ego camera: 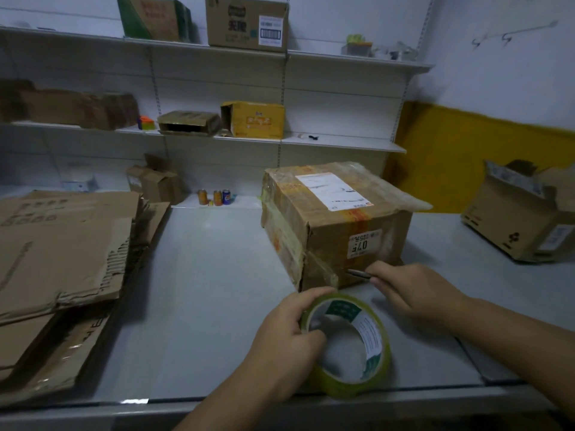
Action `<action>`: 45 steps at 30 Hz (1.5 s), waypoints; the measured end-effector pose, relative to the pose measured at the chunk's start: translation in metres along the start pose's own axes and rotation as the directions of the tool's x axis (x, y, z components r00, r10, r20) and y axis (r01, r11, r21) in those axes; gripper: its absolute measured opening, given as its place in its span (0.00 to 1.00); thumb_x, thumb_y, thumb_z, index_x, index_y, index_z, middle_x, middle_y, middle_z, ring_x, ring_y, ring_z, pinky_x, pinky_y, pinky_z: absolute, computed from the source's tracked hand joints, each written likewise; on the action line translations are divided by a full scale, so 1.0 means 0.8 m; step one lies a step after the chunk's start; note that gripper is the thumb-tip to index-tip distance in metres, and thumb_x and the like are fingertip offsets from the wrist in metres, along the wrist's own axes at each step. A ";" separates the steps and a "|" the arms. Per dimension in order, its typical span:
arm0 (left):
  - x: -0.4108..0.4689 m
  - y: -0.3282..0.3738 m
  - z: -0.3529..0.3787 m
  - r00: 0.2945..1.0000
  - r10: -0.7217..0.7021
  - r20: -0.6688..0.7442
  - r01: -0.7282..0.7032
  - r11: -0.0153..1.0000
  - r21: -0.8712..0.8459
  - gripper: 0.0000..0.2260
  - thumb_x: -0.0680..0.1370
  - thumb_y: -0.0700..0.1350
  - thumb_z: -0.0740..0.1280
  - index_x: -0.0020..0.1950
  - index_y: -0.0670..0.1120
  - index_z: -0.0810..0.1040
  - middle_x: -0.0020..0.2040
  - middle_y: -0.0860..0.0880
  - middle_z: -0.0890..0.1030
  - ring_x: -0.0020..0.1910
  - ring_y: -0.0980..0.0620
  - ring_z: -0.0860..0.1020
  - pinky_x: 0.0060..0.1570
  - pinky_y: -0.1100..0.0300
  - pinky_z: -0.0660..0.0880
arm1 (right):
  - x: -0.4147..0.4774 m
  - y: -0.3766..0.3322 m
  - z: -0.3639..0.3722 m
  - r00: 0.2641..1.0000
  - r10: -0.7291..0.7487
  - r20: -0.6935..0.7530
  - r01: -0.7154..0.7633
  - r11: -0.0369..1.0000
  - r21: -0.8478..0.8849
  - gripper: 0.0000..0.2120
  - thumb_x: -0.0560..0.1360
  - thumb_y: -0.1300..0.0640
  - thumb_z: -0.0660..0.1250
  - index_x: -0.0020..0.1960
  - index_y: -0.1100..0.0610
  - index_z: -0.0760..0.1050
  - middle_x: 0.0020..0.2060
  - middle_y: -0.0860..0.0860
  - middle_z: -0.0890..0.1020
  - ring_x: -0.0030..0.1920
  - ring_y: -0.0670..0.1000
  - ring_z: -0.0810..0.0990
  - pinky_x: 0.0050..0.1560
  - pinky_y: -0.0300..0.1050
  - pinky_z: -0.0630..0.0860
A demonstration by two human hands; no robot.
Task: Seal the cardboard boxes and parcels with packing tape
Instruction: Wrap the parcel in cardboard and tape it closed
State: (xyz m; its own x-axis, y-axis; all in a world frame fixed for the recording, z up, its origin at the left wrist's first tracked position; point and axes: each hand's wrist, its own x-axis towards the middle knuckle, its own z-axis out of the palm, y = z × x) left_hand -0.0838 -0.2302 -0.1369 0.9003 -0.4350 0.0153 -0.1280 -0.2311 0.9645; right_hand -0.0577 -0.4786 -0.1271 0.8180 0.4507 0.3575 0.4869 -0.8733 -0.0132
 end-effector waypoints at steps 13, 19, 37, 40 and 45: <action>-0.003 0.013 -0.001 0.997 0.008 0.071 -0.015 0.995 0.096 0.23 0.67 0.52 0.62 0.57 0.74 0.66 0.62 0.63 0.70 0.62 0.63 0.69 0.66 0.58 0.67 | 0.019 -0.075 -0.035 0.903 0.427 -0.046 -0.309 0.721 0.620 0.10 0.76 0.51 0.66 0.37 0.50 0.73 0.29 0.50 0.78 0.27 0.46 0.74 0.30 0.44 0.72; -0.009 0.031 -0.001 0.997 0.055 0.052 -0.067 0.955 0.289 0.05 0.79 0.56 0.59 0.50 0.66 0.73 0.54 0.61 0.76 0.55 0.62 0.74 0.61 0.61 0.71 | -0.011 -0.091 -0.029 0.867 0.402 0.294 -0.495 0.634 0.594 0.08 0.67 0.50 0.76 0.44 0.48 0.80 0.40 0.47 0.84 0.42 0.45 0.83 0.45 0.46 0.81; 0.115 0.092 -0.072 0.856 0.372 0.360 -0.448 0.186 0.874 0.34 0.69 0.64 0.70 0.70 0.61 0.58 0.68 0.55 0.67 0.63 0.52 0.68 0.56 0.56 0.74 | 0.023 0.033 -0.057 0.877 0.283 0.388 -0.444 0.787 0.429 0.13 0.72 0.62 0.72 0.46 0.43 0.80 0.42 0.41 0.84 0.44 0.39 0.81 0.48 0.33 0.75; 0.106 0.087 -0.074 0.874 0.399 0.276 -0.342 0.102 0.934 0.34 0.70 0.69 0.64 0.72 0.62 0.55 0.68 0.54 0.67 0.64 0.51 0.67 0.59 0.54 0.70 | 0.021 0.050 -0.049 0.878 0.335 0.343 -0.449 0.824 0.344 0.11 0.73 0.60 0.73 0.41 0.44 0.80 0.40 0.48 0.85 0.41 0.45 0.81 0.46 0.41 0.77; 0.090 0.084 -0.075 0.894 0.389 0.223 -0.285 0.109 0.952 0.32 0.72 0.65 0.64 0.72 0.62 0.55 0.68 0.53 0.67 0.64 0.49 0.66 0.61 0.53 0.66 | 0.007 0.060 -0.034 0.873 0.380 0.306 -0.466 0.835 0.291 0.09 0.73 0.58 0.72 0.42 0.43 0.81 0.38 0.46 0.83 0.42 0.44 0.81 0.46 0.42 0.77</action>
State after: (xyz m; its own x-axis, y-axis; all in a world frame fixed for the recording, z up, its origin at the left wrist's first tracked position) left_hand -0.0022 -0.2247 -0.0550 0.6622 -0.6728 0.3298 -0.6666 -0.7300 -0.1508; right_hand -0.0381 -0.5228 -0.1004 0.9928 0.1181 0.0209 0.1149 -0.8858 -0.4496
